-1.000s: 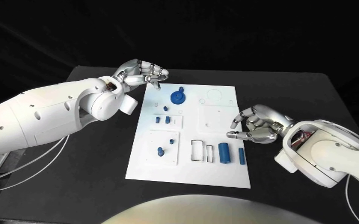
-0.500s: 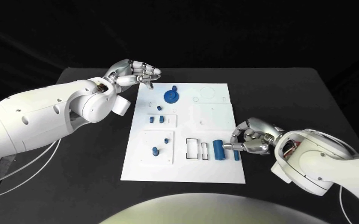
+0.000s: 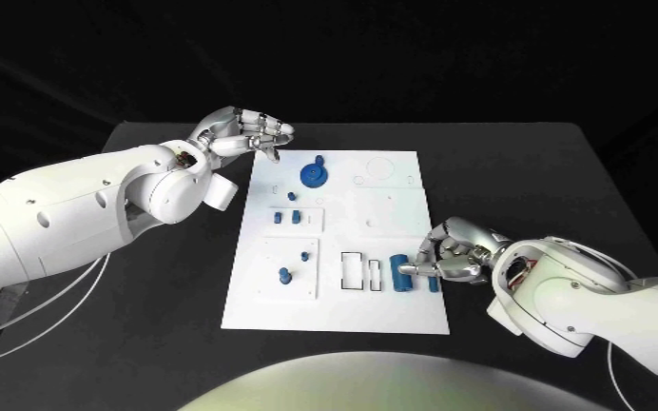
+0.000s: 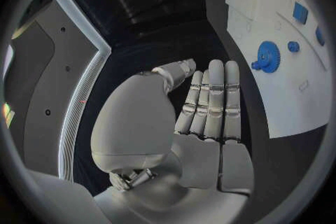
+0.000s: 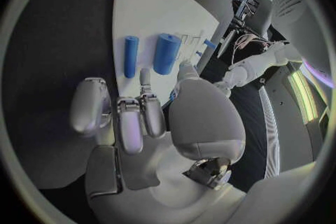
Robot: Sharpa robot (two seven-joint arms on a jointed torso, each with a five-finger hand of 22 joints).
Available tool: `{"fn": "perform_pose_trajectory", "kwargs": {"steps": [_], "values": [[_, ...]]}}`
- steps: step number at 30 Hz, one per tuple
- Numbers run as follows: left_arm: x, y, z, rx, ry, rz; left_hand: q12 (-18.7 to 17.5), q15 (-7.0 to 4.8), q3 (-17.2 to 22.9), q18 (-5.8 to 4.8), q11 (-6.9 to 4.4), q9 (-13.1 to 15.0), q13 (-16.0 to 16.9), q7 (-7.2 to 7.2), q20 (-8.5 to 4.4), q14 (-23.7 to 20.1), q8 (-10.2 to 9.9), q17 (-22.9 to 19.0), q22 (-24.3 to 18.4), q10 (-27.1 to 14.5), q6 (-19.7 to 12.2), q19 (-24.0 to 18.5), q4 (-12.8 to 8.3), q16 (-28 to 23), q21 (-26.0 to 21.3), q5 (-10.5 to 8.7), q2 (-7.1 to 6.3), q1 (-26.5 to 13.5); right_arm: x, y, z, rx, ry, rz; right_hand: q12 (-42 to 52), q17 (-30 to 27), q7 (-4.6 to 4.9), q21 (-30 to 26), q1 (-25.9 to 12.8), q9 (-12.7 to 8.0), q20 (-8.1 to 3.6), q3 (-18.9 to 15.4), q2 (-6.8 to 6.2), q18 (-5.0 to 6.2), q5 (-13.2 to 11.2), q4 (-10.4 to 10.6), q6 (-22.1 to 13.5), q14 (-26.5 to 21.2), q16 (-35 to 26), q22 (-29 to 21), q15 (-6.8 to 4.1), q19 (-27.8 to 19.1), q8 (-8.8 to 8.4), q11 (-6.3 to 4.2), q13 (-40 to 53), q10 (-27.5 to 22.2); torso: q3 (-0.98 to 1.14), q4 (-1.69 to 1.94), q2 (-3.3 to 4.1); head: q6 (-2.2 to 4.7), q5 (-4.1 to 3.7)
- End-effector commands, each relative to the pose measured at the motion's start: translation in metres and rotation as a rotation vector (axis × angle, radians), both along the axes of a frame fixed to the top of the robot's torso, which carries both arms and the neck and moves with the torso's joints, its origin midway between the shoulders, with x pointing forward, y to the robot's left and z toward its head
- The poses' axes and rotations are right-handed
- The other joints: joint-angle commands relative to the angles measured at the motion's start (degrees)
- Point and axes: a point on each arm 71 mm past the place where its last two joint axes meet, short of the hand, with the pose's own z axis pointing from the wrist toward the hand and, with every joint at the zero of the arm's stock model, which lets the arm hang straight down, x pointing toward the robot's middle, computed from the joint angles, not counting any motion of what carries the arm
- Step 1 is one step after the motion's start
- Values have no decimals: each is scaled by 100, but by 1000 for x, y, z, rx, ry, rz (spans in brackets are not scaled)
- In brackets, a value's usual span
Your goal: Assemble the parts on the task board
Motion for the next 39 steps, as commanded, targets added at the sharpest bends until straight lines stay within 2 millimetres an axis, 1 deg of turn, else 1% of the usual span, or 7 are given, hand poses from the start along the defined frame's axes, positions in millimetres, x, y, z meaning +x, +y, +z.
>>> {"fn": "perform_pose_trajectory", "kwargs": {"steps": [1, 4, 9, 12, 23, 34, 39], "values": [[-1, -2, 1, -12, -7, -17, 13, 20, -5, 66, 2, 5, -1, 17, 14, -11, -14, -2, 5, -22, -36, -34, -25, -7, 23, 4, 10, -45, -3, 3, -4, -42, 4, 21, 27, 866, -4, 33, -78, -5, -6, -26, 2, -55, 31, 0, 62, 484, 26, 944, -52, 54, 36, -47, 574, 81, 3, 1, 1, -3, 3], [-1, -2, 1, -12, -6, -18, 13, 20, -5, 66, 2, 5, -1, 17, 14, -11, -14, -2, 5, -22, -36, -34, -25, -7, 23, 4, 10, -45, -4, 8, -7, -49, 0, 35, 36, 877, -15, 36, -93, -4, -11, -27, -6, -56, 33, -2, 90, 486, 29, 945, -58, 55, 54, -55, 586, 89, -1, -4, -2, -1, 4], [-1, -2, 1, -12, -4, -18, 27, 25, -9, 66, 5, 13, 3, 18, 20, -18, -4, 0, 3, -34, -35, -42, -19, -2, 17, 3, 18, -65, -4, 10, -9, -67, -6, 53, 48, 893, -32, 55, -103, -2, -19, -23, -14, -58, 36, -2, 136, 488, 33, 949, -69, 60, 81, -70, 602, 101, 2, 13, 0, -9, -6], [-1, -2, 1, -10, -3, -17, 27, 25, -9, 66, 5, 13, 3, 18, 20, -18, -4, 0, 3, -34, -35, -42, -19, -2, 17, 3, 18, -65, -3, 11, -11, -79, -9, 64, 51, 910, -39, 59, -104, -2, -22, -22, -19, -59, 37, -2, 154, 491, 38, 950, -74, 61, 92, -76, 608, 104, -4, -3, -2, -5, 16], [-1, -1, 1, -9, -1, -15, 29, 26, -10, 66, 6, 13, 3, 18, 21, -18, -3, 1, 2, -36, -35, -43, -17, -1, 16, 3, 19, -68, -2, 17, -16, -110, -25, 97, 74, 925, -71, 68, -4, -4, -45, 27, 9, -60, 37, -10, 221, 493, 42, 951, -100, 63, 138, -106, 641, 127, -3, 4, -4, -8, 14], [-2, 0, 1, -6, 0, -13, 34, 28, -13, 66, 6, 16, 5, 18, 24, -19, 0, 2, 0, -41, -37, -45, -12, 1, 13, 3, 21, -80, -4, 25, -22, -145, -22, 148, 80, 952, -103, 91, 753, -73, -82, 122, 12, -66, 2, -37, 272, 496, 48, 956, -132, 64, 174, -138, 685, 154, -8, 3, -5, -39, 7], [-2, 1, 1, -5, 1, -13, 40, 28, -13, 67, 6, 19, 6, 16, 26, -21, 4, 3, -2, -48, -38, -47, -14, 5, 10, 4, 22, -83, -4, 25, -23, -154, -29, 152, 84, 953, -105, 87, 1042, -111, -87, 159, 80, -65, -6, -54, 292, 496, 47, 954, -136, 60, 167, -142, 702, 163, -6, 4, -6, -38, 13]]}}
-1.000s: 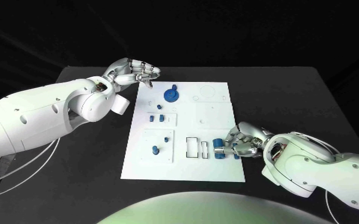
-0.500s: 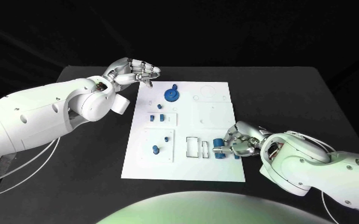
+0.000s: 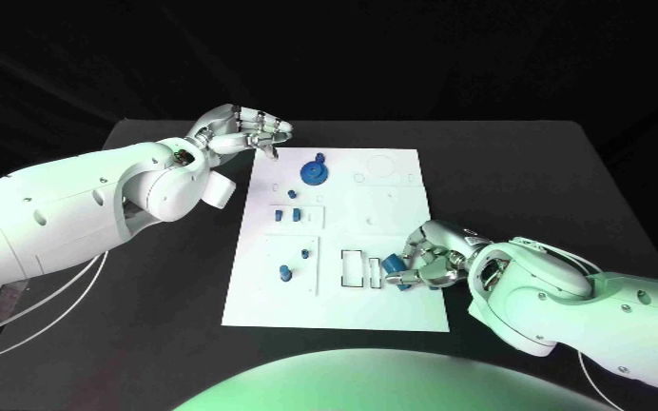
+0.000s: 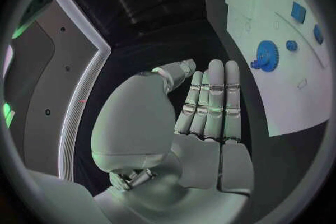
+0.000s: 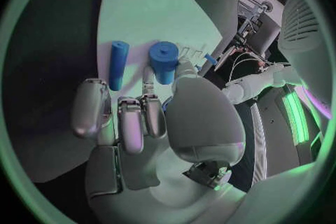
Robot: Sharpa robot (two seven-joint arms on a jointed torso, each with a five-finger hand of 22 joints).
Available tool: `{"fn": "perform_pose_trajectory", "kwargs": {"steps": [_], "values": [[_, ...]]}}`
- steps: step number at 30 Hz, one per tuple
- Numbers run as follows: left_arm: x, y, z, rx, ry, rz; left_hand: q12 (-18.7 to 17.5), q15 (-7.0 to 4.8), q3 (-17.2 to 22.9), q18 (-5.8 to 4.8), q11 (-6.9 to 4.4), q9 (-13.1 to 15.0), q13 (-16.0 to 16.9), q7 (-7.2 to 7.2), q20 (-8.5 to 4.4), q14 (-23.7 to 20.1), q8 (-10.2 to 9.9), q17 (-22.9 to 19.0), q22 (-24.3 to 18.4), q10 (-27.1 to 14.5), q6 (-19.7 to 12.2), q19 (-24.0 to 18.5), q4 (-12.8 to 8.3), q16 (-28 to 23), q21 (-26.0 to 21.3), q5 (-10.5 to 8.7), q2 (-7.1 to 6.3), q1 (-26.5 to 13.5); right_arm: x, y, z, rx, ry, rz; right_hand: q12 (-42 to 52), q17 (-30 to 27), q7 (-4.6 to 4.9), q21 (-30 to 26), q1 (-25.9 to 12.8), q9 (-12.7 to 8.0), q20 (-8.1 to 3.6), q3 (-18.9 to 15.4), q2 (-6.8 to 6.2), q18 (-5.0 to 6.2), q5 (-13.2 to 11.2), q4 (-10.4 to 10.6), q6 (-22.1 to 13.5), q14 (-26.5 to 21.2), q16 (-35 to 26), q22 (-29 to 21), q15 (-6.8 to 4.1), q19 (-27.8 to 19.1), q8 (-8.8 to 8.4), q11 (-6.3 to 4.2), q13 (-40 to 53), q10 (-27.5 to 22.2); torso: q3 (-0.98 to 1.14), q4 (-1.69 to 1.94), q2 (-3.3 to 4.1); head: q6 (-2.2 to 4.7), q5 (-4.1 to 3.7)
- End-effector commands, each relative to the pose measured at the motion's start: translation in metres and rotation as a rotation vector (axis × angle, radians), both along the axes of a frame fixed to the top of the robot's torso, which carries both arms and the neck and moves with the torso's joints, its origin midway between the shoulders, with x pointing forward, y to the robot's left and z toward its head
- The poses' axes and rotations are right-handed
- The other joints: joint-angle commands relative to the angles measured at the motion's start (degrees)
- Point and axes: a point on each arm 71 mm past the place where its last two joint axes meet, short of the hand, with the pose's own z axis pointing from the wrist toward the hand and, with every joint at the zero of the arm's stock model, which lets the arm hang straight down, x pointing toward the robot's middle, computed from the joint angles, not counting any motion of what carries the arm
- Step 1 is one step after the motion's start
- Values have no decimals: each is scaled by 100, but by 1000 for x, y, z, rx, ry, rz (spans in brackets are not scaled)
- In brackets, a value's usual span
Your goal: Assemble the parts on the task board
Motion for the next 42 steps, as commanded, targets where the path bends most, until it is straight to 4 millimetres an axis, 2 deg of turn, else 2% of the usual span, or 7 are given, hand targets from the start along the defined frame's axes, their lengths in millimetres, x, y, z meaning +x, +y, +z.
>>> {"fn": "perform_pose_trajectory", "kwargs": {"steps": [1, 6, 16, 24, 34, 42], "values": [[-1, -2, 1, -7, -2, -15, 40, 28, -13, 68, 6, 8, 6, 16, 5, -21, 4, 3, -1, -48, -39, -26, -14, 5, 10, 4, -1, -60, -5, -4, -12, -75, 40, 23, 26, 954, 3, 15, 241, -139, -33, 49, 125, -66, -17, -16, 43, 495, 25, 957, -56, 6, -21, -45, 701, 179, 3, 1, 0, 1, 11], [-1, -1, 1, -5, -2, -14, 40, 28, -13, 68, 6, 8, 6, 16, 5, -21, 4, 3, -1, -48, -39, -26, -14, 5, 10, 4, -1, -60, -4, -4, -10, -64, 23, 9, 26, 959, -11, 12, 528, -192, -40, 192, 238, -65, -6, -23, 75, 495, 26, 956, -65, 4, -50, -57, 715, 186, 3, 1, -1, 8, 14], [-1, -1, 1, -3, -2, -11, 40, 28, -13, 68, 6, 8, 6, 16, 5, -21, 4, 3, -1, -48, -39, -26, -14, 5, 10, 4, -1, -60, -5, -6, -3, 59, 29, -94, -4, 965, -62, 42, 768, -288, -69, 536, 415, -69, 6, -9, 180, 496, 26, 963, -102, 12, -117, -104, 705, 190, 0, 0, -6, 37, 12], [0, -2, 1, -3, -4, -8, 47, 29, -13, 69, 7, 14, 8, 16, 8, -26, 11, 5, -4, -65, -39, -28, -15, 9, 6, 6, 2, -68, -1, -5, 11, 177, 60, -173, 29, 1069, -140, 205, 866, -333, -111, 828, 425, -95, 6, -17, 387, 515, 51, 1000, -154, 55, -167, -170, 754, 239, -3, 5, -8, 54, 1], [0, -2, 1, -3, -5, -7, 47, 29, -13, 69, 7, 14, 8, 16, 8, -26, 11, 5, -4, -65, -39, -28, -15, 9, 6, 6, 2, -68, -1, 5, 20, 227, 89, -174, 19, 1076, -149, 205, 856, -331, -120, 864, 406, -95, -1, -10, 426, 516, 53, 999, -164, 55, -166, -180, 749, 240, -2, 7, -7, 53, 16], [0, -3, 1, -4, -5, -9, 47, 29, -13, 69, 7, 14, 8, 16, 8, -26, 11, 5, -4, -65, -39, -28, -15, 9, 6, 6, 2, -68, 0, 24, 20, 255, 110, -141, 14, 1086, -149, 208, 705, -331, -132, 897, 370, -97, -10, 6, 467, 517, 55, 999, -170, 55, -185, -183, 754, 250, 2, 7, 2, 27, 30]]}}
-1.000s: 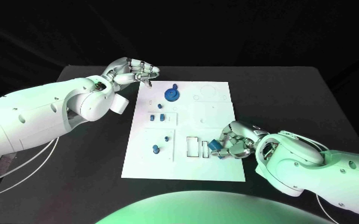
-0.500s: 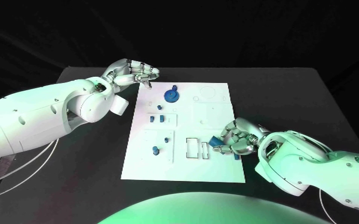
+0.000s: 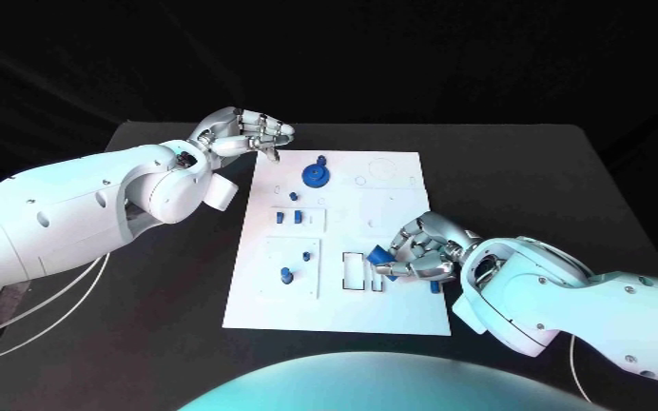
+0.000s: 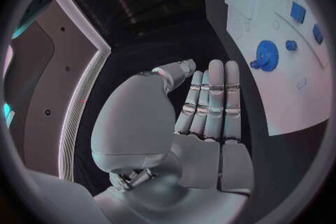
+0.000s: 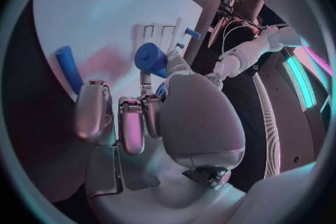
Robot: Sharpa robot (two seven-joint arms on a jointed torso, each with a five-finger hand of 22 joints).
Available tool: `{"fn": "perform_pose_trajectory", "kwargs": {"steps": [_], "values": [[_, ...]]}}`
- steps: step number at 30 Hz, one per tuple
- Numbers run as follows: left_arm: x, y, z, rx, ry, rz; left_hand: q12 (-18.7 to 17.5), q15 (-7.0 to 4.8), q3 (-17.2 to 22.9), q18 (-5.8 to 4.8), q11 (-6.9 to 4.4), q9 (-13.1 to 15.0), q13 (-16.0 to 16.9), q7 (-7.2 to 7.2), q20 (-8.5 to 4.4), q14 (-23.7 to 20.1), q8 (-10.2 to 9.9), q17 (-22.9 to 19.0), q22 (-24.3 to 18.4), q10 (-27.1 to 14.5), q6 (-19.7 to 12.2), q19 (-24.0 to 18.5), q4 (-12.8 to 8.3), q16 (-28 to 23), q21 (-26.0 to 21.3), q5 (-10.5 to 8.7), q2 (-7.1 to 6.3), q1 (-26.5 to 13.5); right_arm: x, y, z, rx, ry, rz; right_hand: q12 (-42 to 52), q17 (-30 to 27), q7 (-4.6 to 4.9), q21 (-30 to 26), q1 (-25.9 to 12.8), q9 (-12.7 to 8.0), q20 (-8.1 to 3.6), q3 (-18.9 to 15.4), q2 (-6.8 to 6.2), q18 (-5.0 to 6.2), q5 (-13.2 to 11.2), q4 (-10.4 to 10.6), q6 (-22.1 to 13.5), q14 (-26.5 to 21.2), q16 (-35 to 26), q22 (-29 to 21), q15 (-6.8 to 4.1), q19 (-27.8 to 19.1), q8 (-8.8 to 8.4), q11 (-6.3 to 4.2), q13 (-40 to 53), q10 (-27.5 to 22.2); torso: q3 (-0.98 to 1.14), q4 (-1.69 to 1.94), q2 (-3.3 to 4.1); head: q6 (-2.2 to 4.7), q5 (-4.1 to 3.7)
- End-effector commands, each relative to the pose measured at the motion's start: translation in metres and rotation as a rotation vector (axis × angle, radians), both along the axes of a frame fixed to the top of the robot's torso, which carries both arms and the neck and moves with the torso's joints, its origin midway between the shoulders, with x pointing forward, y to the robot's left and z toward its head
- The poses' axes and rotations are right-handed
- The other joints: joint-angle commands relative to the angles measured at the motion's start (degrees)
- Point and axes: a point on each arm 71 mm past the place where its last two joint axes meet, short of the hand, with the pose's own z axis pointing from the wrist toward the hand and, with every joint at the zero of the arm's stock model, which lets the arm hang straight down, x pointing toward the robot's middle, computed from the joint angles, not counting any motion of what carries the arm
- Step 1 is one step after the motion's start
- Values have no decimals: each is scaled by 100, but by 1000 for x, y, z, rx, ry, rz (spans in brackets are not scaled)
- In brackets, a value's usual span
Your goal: Assemble the parts on the task board
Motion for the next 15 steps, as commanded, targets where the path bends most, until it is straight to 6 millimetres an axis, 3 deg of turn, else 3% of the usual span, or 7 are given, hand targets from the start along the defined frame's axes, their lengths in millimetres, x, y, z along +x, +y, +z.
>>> {"fn": "perform_pose_trajectory", "kwargs": {"steps": [1, 3, 8, 15], "values": [[0, -2, 1, -5, -6, -9, 13, 29, -13, 69, -13, 8, 8, 16, 8, -26, 11, 5, -4, -44, -39, -28, -15, 9, 6, 6, 2, -68, 0, 9, -1, 29, 19, 10, 5, 1084, -171, 36, 113, 19, -50, 92, 286, -98, 4, -25, 269, 518, 22, 997, -47, 16, 2, -29, 755, 240, 6, -4, 5, -25, 15], [0, -3, 1, -5, -6, -10, 13, 29, -13, 69, -13, 8, 8, 16, 8, -26, 11, 5, -4, -44, -39, -28, -15, 9, 6, 6, 2, -68, 2, 16, -3, 32, 27, 24, -2, 1079, -171, 26, 49, 20, -51, 103, 283, -97, 3, -24, 277, 517, 21, 995, -46, 13, -6, -29, 752, 241, 4, -12, 2, -30, 21], [-1, -3, 1, -6, -5, -12, 17, 31, -13, 70, -12, 13, 8, 15, 10, -32, 18, 6, -6, -61, -39, -29, -18, 11, 3, 7, 2, -71, 3, 27, -7, 30, 47, 48, -9, 1074, -170, 14, -76, 25, -51, 126, 279, -95, 2, -23, 295, 516, 19, 991, -46, 9, -16, -28, 752, 243, 9, 11, 12, -48, 36], [-1, -2, 1, -5, -5, -11, 17, 31, -13, 70, -12, 13, 8, 15, 10, -32, 18, 6, -6, -61, -39, -29, -18, 11, 3, 7, 2, -71, 7, 33, -12, 16, 58, 53, -11, 1075, -167, 23, -189, 31, -51, 137, 256, -96, -1, -22, 304, 516, 19, 993, -45, 10, -24, -26, 757, 247, 3, 0, 10, -52, 46]]}}
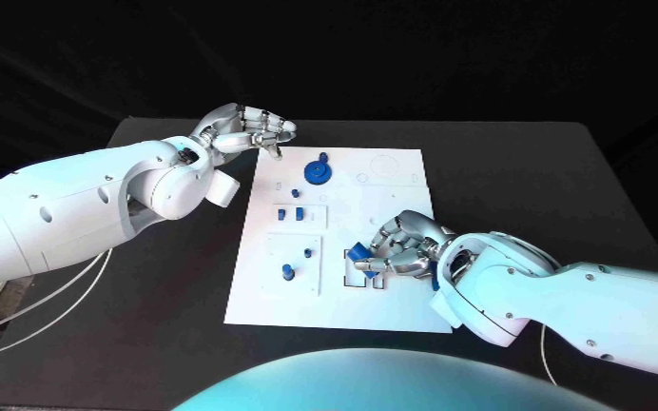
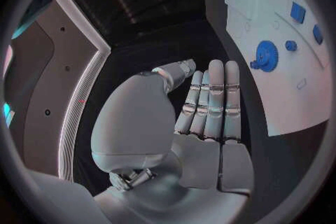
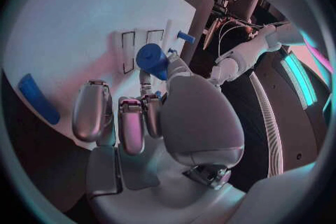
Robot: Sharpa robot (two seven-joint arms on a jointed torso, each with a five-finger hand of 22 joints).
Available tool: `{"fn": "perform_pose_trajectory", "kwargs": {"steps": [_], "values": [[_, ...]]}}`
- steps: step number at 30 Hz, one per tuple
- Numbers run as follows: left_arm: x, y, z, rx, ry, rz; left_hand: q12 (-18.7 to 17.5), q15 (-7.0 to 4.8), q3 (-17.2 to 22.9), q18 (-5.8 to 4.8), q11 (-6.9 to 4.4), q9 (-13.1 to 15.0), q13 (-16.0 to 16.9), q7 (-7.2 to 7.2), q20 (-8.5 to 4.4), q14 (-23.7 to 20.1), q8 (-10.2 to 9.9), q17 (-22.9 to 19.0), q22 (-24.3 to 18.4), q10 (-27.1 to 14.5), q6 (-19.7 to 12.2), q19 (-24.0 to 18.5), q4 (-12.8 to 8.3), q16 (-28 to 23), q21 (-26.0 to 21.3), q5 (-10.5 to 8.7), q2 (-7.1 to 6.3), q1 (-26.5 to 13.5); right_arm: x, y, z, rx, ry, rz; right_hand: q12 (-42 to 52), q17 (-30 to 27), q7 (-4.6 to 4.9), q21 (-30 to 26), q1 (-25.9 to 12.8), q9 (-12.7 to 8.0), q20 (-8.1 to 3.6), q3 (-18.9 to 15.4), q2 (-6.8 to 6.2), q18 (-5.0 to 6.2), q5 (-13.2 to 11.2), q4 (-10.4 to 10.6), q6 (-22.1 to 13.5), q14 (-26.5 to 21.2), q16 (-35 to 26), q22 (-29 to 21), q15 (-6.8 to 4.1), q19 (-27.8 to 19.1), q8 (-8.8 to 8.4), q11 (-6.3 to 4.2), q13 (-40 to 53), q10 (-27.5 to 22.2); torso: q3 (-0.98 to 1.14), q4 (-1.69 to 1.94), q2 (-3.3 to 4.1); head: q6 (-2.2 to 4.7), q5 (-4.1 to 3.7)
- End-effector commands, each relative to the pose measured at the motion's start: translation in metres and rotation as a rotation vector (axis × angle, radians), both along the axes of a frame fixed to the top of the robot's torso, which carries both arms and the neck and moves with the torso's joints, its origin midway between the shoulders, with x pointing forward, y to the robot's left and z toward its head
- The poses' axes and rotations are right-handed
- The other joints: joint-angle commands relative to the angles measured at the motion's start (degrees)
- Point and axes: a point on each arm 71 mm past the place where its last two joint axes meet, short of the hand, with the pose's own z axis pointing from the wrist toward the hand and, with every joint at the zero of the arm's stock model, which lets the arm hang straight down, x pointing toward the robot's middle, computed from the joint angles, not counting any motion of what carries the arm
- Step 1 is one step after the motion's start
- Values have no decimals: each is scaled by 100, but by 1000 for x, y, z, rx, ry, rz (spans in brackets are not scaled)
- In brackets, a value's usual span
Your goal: Assemble the parts on the task board
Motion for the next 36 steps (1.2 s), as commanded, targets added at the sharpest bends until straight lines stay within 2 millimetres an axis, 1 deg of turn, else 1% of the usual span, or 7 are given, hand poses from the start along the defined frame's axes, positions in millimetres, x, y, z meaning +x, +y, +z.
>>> {"fn": "perform_pose_trajectory", "kwargs": {"steps": [1, 3, 7, 12, 21, 36], "values": [[-1, -2, 1, -6, -5, -11, 17, 10, -13, 70, 9, 5, 8, 15, 10, -11, 18, 6, -6, -40, -39, -29, -18, 11, 3, 7, 2, -71, 1, 2, -4, -15, 22, 14, -9, 1081, -170, 24, -16, 46, -31, 86, 61, -97, 36, -29, 307, 518, 20, 994, -45, 31, 35, -27, 755, 249, -3, -3, 0, -2, 6], [-1, -3, 1, -6, -7, -11, 21, 10, -11, 71, 9, 7, 9, 15, 11, -13, 20, 7, -7, -47, -40, -30, -23, 13, 1, 8, 2, -70, 2, 3, -5, -22, 21, 14, -8, 1085, -169, 33, -59, 48, -30, 91, 58, -98, 36, -29, 312, 518, 21, 996, -45, 33, 33, -26, 758, 251, 2, 2, -1, -3, 7], [-1, -2, 1, -5, -10, -8, 21, 10, -11, 71, 9, 7, 9, 15, 11, -13, 20, 7, -7, -47, -40, -30, -23, 13, 1, 8, 2, -70, 3, 5, -6, -33, 23, 20, -4, 1098, -170, 36, -146, 55, -30, 101, 52, -99, 35, -28, 324, 521, 24, 996, -44, 34, 32, -26, 766, 257, 5, 5, 0, -10, 13], [-1, -1, 2, -4, -10, -6, 21, 10, -11, 71, 9, 7, 9, 15, 11, -13, 20, 7, -7, -47, -40, -30, -23, 13, 1, 8, 2, -70, 2, 9, -7, -39, 31, 40, 16, 1109, -181, 57, -352, 78, -31, 119, 36, -102, 34, -27, 375, 523, 27, 1001, -48, 40, 47, -34, 792, 273, 1, 1, 1, -25, 21], [-1, 0, 2, -3, -9, -6, 21, 10, -11, 71, 9, 7, 9, 15, 11, -13, 20, 7, -7, -47, -40, -30, -23, 13, 1, 8, 2, -70, -1, 10, -7, -46, 42, 63, 100, 1158, -210, 115, -561, 112, -42, 157, 37, -110, 36, -27, 450, 532, 39, 1014, -65, 56, 81, -56, 874, 316, 0, 2, -6, -35, 30], [-1, 1, 2, -1, -9, -4, 21, 10, -11, 71, 9, 7, 9, 15, 11, -13, 20, 7, -7, -47, -40, -30, -23, 13, 1, 8, 2, -70, -6, 11, -4, -38, 37, 73, 148, 1181, -226, 134, -610, 124, -48, 185, 60, -113, 38, -32, 481, 537, 45, 1018, -74, 62, 95, -70, 918, 339, 1, 4, -4, -35, 59]]}}
